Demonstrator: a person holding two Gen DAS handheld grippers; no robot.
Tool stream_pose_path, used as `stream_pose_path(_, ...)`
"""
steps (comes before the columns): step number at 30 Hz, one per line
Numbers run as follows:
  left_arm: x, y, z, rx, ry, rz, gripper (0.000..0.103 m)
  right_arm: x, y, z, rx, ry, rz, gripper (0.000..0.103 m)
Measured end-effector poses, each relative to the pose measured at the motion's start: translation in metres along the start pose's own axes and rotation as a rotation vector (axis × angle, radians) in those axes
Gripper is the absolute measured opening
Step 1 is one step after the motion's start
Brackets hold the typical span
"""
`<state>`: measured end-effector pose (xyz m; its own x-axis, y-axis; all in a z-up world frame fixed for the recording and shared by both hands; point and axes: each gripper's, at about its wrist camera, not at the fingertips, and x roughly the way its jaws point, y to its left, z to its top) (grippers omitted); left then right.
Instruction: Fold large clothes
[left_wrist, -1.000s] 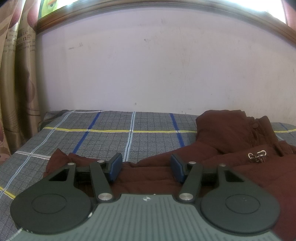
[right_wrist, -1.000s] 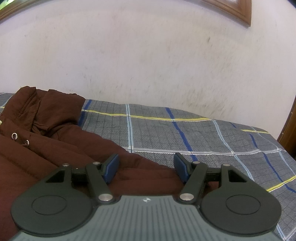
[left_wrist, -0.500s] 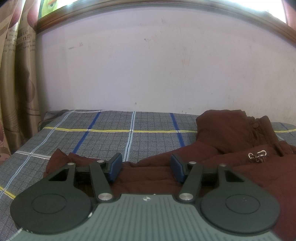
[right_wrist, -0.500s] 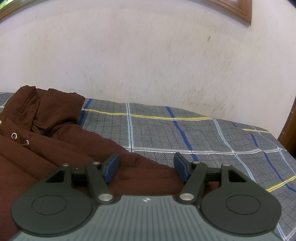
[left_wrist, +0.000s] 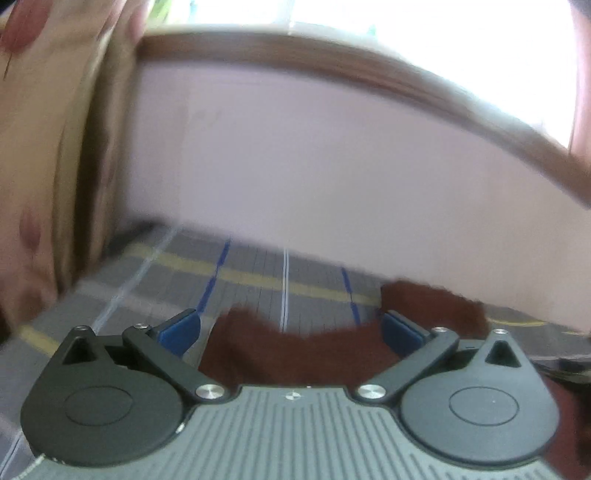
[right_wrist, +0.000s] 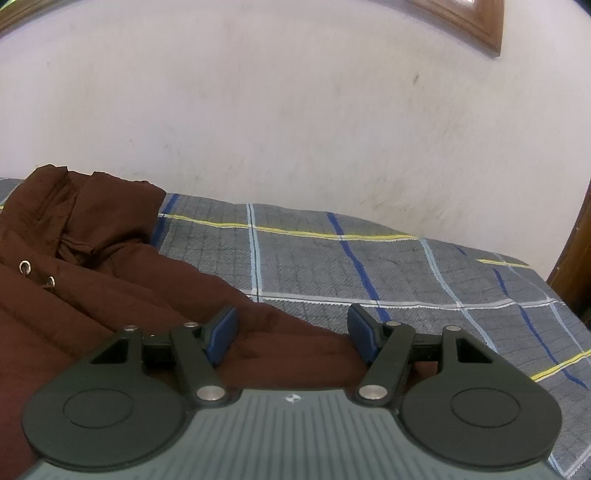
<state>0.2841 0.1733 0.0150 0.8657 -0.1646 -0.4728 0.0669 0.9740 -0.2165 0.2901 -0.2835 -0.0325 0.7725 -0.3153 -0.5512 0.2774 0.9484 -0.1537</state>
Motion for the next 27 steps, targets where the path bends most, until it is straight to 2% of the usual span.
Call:
stream_pose_path(4,-0.034,0.049,-0.016,-0.095,0.120,-0.047,0.103,-0.001,-0.001,0.001,-0.002,0.003,0.000,0.066)
stream_pose_path(9,-0.050,0.101,-0.057,-0.333,0.250,-0.208,0.103,-0.002,-0.001,0.002,-0.009,-0.001,-0.005,0.066)
stream_pose_path(12,-0.046,0.103,-0.080,-0.384,0.312,-0.312,0.103,-0.001,-0.002,0.002,-0.010,0.005,-0.002,0.066)
stream_pose_path(16,-0.028,0.097,-0.098,-0.447,0.350,-0.431,0.103,-0.002,-0.003,0.002,-0.011,0.003,-0.006,0.066)
stream_pose_path(19,-0.017,0.086,-0.096,-0.436,0.317,-0.425,0.102,-0.003,0.000,0.000,-0.023,-0.010,-0.024,0.067)
stream_pose_path(20,-0.012,0.083,-0.095,-0.442,0.310,-0.428,0.098,-0.004,0.000,0.000,-0.025,-0.012,-0.030,0.068)
stream_pose_path(22,-0.003,0.077,-0.096,-0.442,0.301,-0.391,0.067,-0.004,0.001,-0.001,-0.030,-0.017,-0.042,0.069)
stream_pose_path(23,0.006,0.077,-0.098,-0.452,0.313,-0.359,0.046,-0.005,0.002,-0.001,-0.032,-0.020,-0.046,0.069)
stream_pose_path(25,0.009,0.079,-0.104,-0.530,0.288,-0.374,0.039,-0.005,0.002,-0.002,-0.031,-0.021,-0.047,0.069)
stream_pose_path(27,0.002,0.071,-0.103,-0.501,0.231,-0.350,0.033,-0.004,0.000,-0.002,-0.026,-0.017,-0.042,0.069)
